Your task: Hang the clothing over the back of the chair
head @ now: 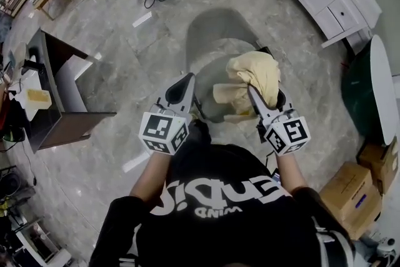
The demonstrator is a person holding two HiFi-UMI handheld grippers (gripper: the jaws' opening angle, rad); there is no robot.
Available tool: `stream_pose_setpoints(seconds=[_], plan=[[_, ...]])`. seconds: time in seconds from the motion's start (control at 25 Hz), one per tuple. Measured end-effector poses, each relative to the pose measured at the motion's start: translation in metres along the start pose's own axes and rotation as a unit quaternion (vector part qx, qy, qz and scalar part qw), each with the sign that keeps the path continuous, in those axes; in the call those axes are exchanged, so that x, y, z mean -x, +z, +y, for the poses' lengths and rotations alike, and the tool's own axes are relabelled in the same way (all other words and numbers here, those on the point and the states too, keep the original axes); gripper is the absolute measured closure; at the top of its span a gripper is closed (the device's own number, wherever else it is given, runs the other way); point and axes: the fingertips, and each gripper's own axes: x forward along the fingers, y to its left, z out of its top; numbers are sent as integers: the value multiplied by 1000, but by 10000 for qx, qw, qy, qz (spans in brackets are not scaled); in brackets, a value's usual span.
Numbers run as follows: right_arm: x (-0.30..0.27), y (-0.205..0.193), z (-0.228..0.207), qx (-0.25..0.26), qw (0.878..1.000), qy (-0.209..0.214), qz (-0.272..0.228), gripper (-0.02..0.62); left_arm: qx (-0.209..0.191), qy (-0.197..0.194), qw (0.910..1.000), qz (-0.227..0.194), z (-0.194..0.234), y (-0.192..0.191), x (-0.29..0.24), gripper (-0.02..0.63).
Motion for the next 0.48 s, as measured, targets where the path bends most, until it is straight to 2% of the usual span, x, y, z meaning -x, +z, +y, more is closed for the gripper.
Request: stream_pose_setpoints(seconds=[0.24, 0.48], plan=[[-34, 14, -10, -27, 9997, -248, -57, 388, 6, -310, 9995, 74, 30, 12, -28, 592], [-61, 21, -18, -65, 9997, -214, 15, 388, 47, -304, 9995, 110, 47, 23, -49, 592]])
